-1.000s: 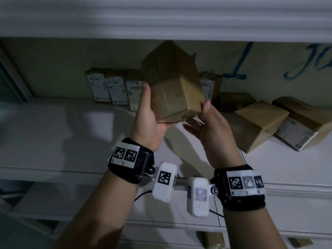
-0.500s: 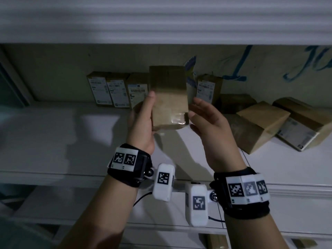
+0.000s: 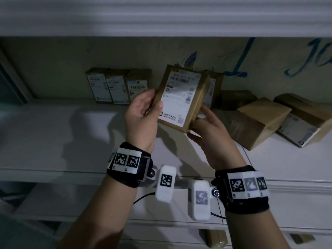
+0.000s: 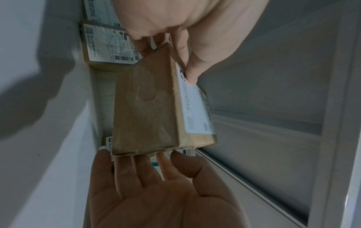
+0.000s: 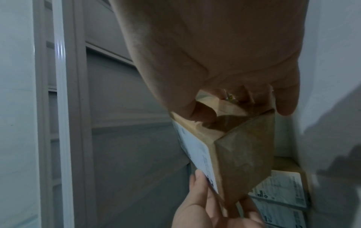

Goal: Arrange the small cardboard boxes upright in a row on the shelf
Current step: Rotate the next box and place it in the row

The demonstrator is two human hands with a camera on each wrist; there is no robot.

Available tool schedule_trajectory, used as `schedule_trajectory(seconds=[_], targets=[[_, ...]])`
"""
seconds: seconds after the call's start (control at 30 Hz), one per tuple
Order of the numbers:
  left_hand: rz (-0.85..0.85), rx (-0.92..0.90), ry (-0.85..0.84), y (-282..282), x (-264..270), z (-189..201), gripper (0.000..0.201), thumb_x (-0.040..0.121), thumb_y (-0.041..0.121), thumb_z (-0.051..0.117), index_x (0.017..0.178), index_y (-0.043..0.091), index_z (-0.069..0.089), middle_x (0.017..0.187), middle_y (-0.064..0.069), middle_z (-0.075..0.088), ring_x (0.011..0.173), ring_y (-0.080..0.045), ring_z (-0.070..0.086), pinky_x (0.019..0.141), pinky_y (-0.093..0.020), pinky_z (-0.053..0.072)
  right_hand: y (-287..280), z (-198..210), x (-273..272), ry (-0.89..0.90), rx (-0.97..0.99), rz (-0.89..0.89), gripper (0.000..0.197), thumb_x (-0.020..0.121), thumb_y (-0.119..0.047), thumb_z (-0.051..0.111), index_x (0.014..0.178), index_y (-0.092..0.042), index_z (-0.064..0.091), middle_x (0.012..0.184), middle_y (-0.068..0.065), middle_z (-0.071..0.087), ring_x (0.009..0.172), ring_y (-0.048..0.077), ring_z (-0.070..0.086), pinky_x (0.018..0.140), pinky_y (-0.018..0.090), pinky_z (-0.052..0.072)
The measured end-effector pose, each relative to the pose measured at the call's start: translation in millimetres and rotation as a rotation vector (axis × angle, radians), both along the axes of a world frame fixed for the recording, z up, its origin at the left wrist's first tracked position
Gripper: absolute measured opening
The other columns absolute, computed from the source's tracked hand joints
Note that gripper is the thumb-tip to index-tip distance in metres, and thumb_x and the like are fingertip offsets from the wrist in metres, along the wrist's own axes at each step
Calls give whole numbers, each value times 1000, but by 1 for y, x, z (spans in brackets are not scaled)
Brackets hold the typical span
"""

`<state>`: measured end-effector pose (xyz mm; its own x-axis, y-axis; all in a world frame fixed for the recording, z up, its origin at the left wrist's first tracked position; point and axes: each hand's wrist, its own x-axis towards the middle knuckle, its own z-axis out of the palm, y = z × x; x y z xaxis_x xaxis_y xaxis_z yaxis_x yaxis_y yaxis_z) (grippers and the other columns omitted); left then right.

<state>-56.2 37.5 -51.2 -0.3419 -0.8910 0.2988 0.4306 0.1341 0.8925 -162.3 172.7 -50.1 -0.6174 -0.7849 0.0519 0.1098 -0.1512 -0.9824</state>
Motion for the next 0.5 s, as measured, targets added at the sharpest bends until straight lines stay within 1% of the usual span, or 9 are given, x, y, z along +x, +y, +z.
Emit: schedule_trajectory(seconds=[0.03, 0.1, 0.13, 0.17, 0.23, 0.33, 0.37, 0.43, 0.5], targets=[[-1, -9, -6, 0, 0, 0, 42, 91, -8, 69, 126, 14, 67, 127, -5, 74, 121, -16, 70, 107, -38, 55, 0, -1, 0, -12, 7, -1, 51, 102, -6, 56, 144, -35, 50, 117, 1, 81, 113, 22, 75, 113, 51, 49], [-5, -10, -22, 1, 0, -1, 43, 92, -9, 67, 129, 13, 65, 125, -4, 75, 120, -17, 71, 105, -39, 56, -1, -3, -1, -25, 28, 8, 54, 98, 2, 56, 138, -34, 53, 117, 3, 81, 115, 30, 74, 113, 56, 49], [-10, -6, -32, 1, 0, -1, 46, 92, -10, 67, 132, 12, 63, 124, -4, 75, 119, -18, 71, 104, -39, 57, -1, -4, -1, -22, 35, 22, 53, 96, 3, 58, 137, -31, 55, 118, 3, 80, 116, 34, 72, 114, 57, 48], [-21, -2, -47, 0, 0, -1, 50, 91, -10, 67, 135, 12, 60, 124, -6, 75, 119, -18, 71, 102, -40, 58, -1, -5, -1, -25, 36, 39, 53, 95, 0, 62, 138, -29, 55, 120, 2, 79, 116, 34, 72, 114, 57, 48], [-55, 15, -71, -1, 1, -1, 59, 89, -13, 66, 141, 12, 54, 125, -10, 74, 117, -20, 72, 100, -45, 59, -2, -4, 0, -45, 29, 50, 55, 93, -12, 69, 143, -26, 52, 126, -2, 77, 118, 25, 73, 112, 55, 50], [-110, 27, -77, -6, 4, 0, 69, 83, -14, 67, 146, 10, 50, 127, -16, 72, 118, -26, 72, 101, -51, 58, -6, 1, -1, -32, 29, 14, 67, 91, -32, 80, 148, -29, 46, 130, -7, 75, 118, 18, 73, 104, 54, 57], [-120, 20, -79, -8, 5, 2, 70, 83, -15, 67, 146, 9, 49, 127, -18, 71, 119, -27, 71, 101, -51, 58, -8, 4, -3, -28, 33, 0, 68, 91, -35, 80, 149, -30, 45, 130, -7, 74, 117, 19, 74, 101, 54, 58], [-131, -20, -91, -12, 7, 6, 63, 84, -17, 66, 142, 5, 53, 125, -18, 71, 117, -27, 72, 96, -44, 61, -12, 12, -8, -39, 39, -29, 65, 90, -38, 80, 146, -30, 49, 128, -4, 75, 114, 21, 76, 97, 56, 60], [-122, -84, -104, -18, 8, 10, 50, 86, -18, 66, 129, 6, 61, 117, -12, 74, 110, -20, 74, 88, -33, 61, -17, 19, -14, -57, 41, -44, 60, 89, -36, 82, 142, -28, 55, 123, -2, 78, 110, 22, 77, 96, 58, 59]])
